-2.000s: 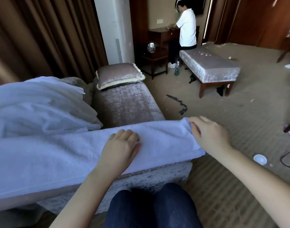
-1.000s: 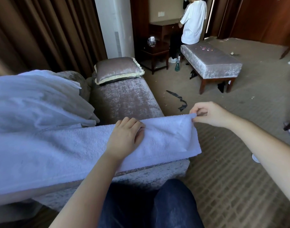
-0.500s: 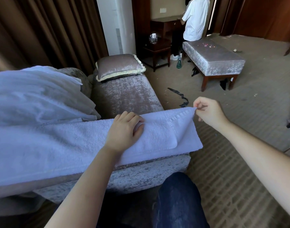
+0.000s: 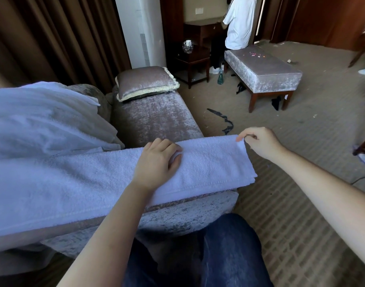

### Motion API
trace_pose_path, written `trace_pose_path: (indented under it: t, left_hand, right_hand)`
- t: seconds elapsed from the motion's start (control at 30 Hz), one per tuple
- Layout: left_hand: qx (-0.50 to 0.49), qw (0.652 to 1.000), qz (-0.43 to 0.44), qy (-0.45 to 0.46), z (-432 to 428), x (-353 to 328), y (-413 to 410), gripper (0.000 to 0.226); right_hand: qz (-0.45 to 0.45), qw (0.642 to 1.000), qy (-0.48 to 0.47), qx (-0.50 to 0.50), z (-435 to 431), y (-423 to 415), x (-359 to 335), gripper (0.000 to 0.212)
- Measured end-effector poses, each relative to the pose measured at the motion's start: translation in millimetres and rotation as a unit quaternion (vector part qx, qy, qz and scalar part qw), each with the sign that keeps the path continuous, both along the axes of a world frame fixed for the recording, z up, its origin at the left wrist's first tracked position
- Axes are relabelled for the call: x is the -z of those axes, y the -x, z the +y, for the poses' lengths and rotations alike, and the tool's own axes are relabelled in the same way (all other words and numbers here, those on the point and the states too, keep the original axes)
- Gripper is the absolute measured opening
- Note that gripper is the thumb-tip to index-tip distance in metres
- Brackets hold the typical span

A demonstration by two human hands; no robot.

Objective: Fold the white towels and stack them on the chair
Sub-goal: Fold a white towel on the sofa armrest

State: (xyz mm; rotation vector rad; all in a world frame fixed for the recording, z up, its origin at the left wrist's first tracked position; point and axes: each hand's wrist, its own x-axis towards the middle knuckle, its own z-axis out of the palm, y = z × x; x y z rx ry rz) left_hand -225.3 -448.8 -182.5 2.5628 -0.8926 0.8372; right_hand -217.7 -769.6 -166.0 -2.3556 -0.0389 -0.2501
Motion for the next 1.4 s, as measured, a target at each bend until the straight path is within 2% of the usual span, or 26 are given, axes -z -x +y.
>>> trace_pose_path:
  t: [0.17, 0.27, 0.37, 0.47, 0.67, 1.2, 1.4]
  left_hand:
    - [0.013, 1.000, -0.009, -0.020, -1.0, -0.1, 2.9, 0.023]
    - [0.011, 1.000, -0.014, -0.021, -3.9, -1.3, 3.4, 0.024]
    - [0.000, 1.000, -0.015, -0.024, -7.1, -1.3, 2.5, 0.023]
    - [-0.011, 0.999, -0.017, -0.030, -9.3, -0.1, 0.8, 0.019]
    - [-0.016, 0.999, -0.022, -0.023, -11.0, 0.9, 1.5, 0.022]
    - [-0.024, 0.999, -0.025, -0.007, -9.1, 0.9, 2.1, 0.021]
    - [-0.014, 1.000, -0.017, -0.016, -8.4, 0.0, 2.6, 0.021]
  right_hand:
    - [0.013, 0.996, -0.089, 0.016, 13.1, 1.6, 8.4, 0.009]
    - [0.005, 0.995, -0.093, 0.041, 23.0, 0.4, 16.0, 0.031]
    - [0.022, 0.993, -0.089, 0.068, 32.6, -2.7, 21.4, 0.040]
    - [0.035, 0.997, -0.047, 0.046, 36.4, -7.1, 28.5, 0.031]
    - [-0.026, 0.997, -0.042, 0.060, 35.5, -10.0, 29.2, 0.016]
    - [-0.024, 0.999, -0.018, 0.038, 32.0, -14.2, 36.1, 0.019]
    - [-0.019, 0.997, -0.037, 0.057, 31.6, -11.5, 28.7, 0.021]
